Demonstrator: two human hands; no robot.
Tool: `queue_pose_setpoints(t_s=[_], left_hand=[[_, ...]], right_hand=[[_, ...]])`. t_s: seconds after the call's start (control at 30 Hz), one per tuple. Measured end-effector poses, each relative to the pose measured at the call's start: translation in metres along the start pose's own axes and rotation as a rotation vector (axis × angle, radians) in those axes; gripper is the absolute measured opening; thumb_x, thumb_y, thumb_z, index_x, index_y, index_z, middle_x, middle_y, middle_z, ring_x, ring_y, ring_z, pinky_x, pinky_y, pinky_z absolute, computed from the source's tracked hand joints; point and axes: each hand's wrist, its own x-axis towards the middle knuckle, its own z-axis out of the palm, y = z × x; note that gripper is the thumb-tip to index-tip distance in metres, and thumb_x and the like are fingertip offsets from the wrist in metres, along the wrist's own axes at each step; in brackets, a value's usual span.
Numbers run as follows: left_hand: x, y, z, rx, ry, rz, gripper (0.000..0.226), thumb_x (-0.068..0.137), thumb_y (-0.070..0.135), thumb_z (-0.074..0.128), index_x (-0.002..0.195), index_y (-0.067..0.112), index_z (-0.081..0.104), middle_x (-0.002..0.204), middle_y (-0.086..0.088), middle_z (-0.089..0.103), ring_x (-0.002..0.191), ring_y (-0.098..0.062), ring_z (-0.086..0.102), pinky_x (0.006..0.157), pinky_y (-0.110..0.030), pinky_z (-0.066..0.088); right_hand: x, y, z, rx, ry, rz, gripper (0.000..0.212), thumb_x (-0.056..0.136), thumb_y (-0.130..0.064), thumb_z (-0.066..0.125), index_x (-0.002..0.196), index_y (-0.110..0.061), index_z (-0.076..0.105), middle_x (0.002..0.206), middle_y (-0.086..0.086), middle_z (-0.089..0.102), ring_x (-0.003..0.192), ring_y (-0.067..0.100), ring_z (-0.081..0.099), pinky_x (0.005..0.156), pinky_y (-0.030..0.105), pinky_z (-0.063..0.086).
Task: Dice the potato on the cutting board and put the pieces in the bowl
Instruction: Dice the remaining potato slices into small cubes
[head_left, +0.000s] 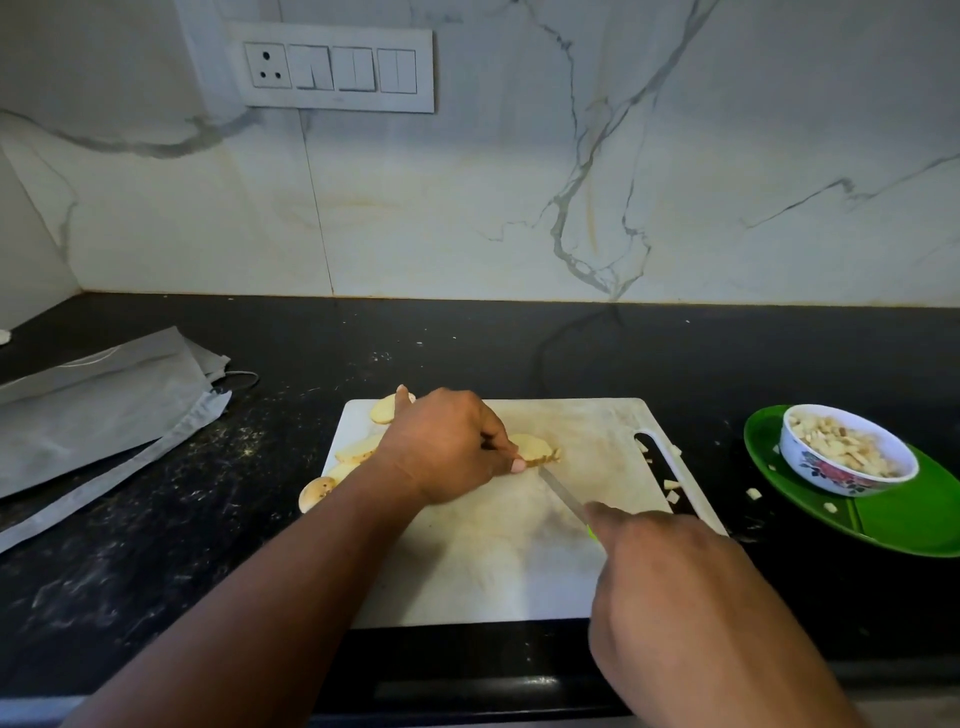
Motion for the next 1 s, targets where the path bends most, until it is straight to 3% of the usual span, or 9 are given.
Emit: queue_pose_setpoints(t_s=[0.2,0.27,0.47,0.53,0.63,0.73,0.83,0.93,1.0], left_hand=[[-0.003,0.002,-0.002,0.051,0.029,0.022,0.023,0.081,0.066,0.075,0.084,0.043,0.080,0.089,0.027,0.074,0.102,-0.001,0.063,0.124,-0.066,0.000],[-0.005,0.003,-0.003,0.067,0.016,0.020,0.021,0.085,0.063,0.073,0.087,0.044,0.080,0.092,0.026,0.074,0.105,-0.002,0.063,0.123,-0.068,-0.001],[-0.002,0.001,-0.004,0.035,-0.017,-0.004,0.019,0.086,0.061,0.074,0.089,0.044,0.081,0.096,0.027,0.074,0.106,-0.002,0.061,0.122,-0.069,-0.002],[-0.002,-0.001,-0.006,0.038,-0.032,0.005,0.015,0.087,0.058,0.075,0.092,0.045,0.081,0.099,0.029,0.074,0.108,-0.002,0.060,0.122,-0.071,-0.002],[-0.004,-0.003,-0.006,0.042,-0.029,0.015,0.007,0.091,0.047,0.075,0.096,0.046,0.080,0.100,0.029,0.073,0.110,-0.002,0.060,0.122,-0.072,-0.001],[-0.006,-0.002,-0.006,0.018,0.003,0.018,0.006,0.090,0.044,0.077,0.094,0.046,0.080,0.095,0.028,0.074,0.106,-0.003,0.062,0.123,-0.070,0.001],[-0.005,-0.001,-0.008,0.006,0.024,0.015,0.005,0.088,0.045,0.079,0.092,0.046,0.081,0.091,0.028,0.074,0.102,-0.002,0.062,0.124,-0.068,0.002],[-0.002,-0.003,-0.008,-0.007,0.010,0.013,0.004,0.088,0.043,0.079,0.091,0.044,0.081,0.091,0.029,0.073,0.103,-0.002,0.061,0.124,-0.067,0.001],[-0.002,-0.004,-0.008,-0.024,0.016,0.007,0.002,0.086,0.044,0.081,0.089,0.044,0.081,0.088,0.029,0.073,0.102,-0.002,0.061,0.125,-0.066,0.002]], right_hand=[[0.030,-0.011,0.008,-0.017,0.154,0.042,0.042,0.090,-0.017,0.050,0.131,-0.028,0.052,0.094,-0.003,0.058,0.078,0.016,0.054,0.064,0.021,0.039],[0.036,-0.017,0.017,0.007,0.122,0.052,0.042,0.092,-0.016,0.049,0.133,-0.026,0.053,0.102,-0.002,0.062,0.088,0.015,0.062,0.067,0.022,0.043],[0.000,-0.011,0.012,-0.002,0.004,0.002,0.057,0.089,-0.018,0.049,0.144,-0.029,0.035,0.086,-0.006,0.041,0.081,0.017,0.052,0.068,0.022,0.039],[-0.002,-0.009,0.004,-0.015,0.016,0.006,0.051,0.089,-0.021,0.049,0.138,-0.030,0.040,0.085,-0.006,0.043,0.078,0.017,0.048,0.067,0.022,0.038],[0.016,-0.014,0.006,-0.053,0.138,0.040,0.046,0.089,-0.018,0.047,0.134,-0.028,0.048,0.091,-0.005,0.054,0.082,0.015,0.057,0.067,0.023,0.044],[0.032,-0.023,0.016,-0.006,0.119,0.050,0.039,0.093,-0.016,0.048,0.130,-0.026,0.054,0.097,-0.004,0.060,0.086,0.013,0.062,0.070,0.023,0.048],[0.023,-0.023,0.023,0.011,0.051,0.043,0.048,0.094,-0.015,0.045,0.140,-0.025,0.043,0.094,-0.003,0.052,0.084,0.014,0.057,0.067,0.021,0.043],[0.001,-0.019,0.016,0.030,-0.035,0.017,0.064,0.092,-0.019,0.049,0.151,-0.026,0.025,0.103,-0.001,0.052,0.101,0.017,0.060,0.076,0.024,0.043],[-0.005,-0.016,0.006,0.025,-0.074,0.006,0.063,0.091,-0.023,0.051,0.149,-0.028,0.027,0.095,-0.003,0.046,0.103,0.017,0.060,0.076,0.025,0.043]])
